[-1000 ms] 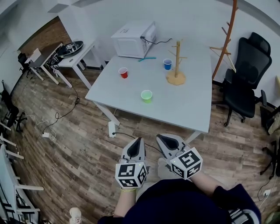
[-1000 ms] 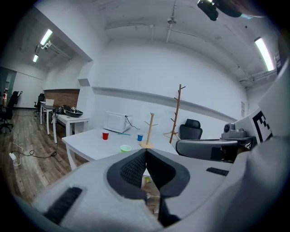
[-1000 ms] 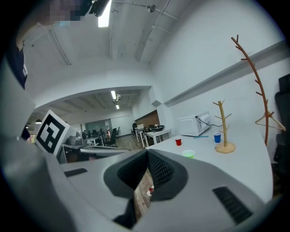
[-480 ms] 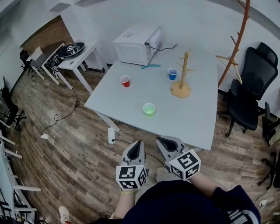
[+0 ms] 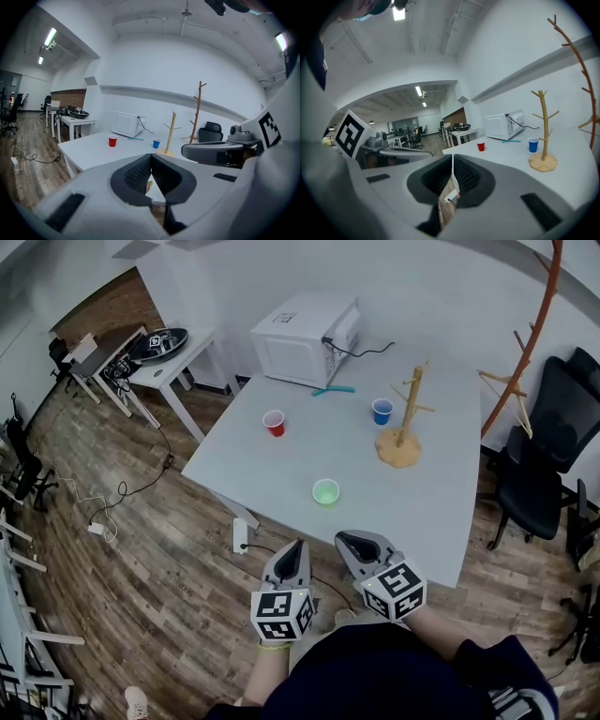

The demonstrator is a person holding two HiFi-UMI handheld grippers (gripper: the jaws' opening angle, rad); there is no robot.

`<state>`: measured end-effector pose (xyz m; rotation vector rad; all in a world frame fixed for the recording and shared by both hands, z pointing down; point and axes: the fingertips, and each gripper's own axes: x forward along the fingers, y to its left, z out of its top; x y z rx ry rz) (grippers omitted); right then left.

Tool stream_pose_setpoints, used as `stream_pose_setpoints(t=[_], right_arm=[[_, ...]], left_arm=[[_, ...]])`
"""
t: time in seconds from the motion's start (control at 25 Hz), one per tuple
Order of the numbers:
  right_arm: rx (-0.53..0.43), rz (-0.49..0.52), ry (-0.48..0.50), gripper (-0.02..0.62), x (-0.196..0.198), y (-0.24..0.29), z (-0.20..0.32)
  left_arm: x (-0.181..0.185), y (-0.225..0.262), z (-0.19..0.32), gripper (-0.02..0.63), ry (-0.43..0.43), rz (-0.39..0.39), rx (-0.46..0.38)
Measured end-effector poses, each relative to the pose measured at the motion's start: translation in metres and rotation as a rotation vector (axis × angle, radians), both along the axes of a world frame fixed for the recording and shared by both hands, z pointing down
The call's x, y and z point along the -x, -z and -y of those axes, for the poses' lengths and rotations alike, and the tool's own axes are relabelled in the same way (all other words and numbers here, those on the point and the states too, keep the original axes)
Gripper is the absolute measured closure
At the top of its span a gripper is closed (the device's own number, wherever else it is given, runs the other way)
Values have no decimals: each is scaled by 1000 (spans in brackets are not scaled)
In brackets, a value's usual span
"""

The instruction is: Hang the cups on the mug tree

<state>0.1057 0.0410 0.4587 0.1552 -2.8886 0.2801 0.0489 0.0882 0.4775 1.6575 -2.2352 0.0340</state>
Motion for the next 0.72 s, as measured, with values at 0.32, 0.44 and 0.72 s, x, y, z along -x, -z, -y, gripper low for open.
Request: stream_pose_setpoints(t=[0.32, 0.44, 0.72], right_arm=[[-5, -44, -17, 565, 13, -25, 21], [-10, -59, -23, 563, 19, -35, 25], [-17, -113, -43, 563, 39, -63, 34]], left_arm=[[16, -9, 16, 586, 14, -4, 8], [22, -13, 18, 586, 20, -7, 9], [47, -21, 27, 586, -8, -3, 18]])
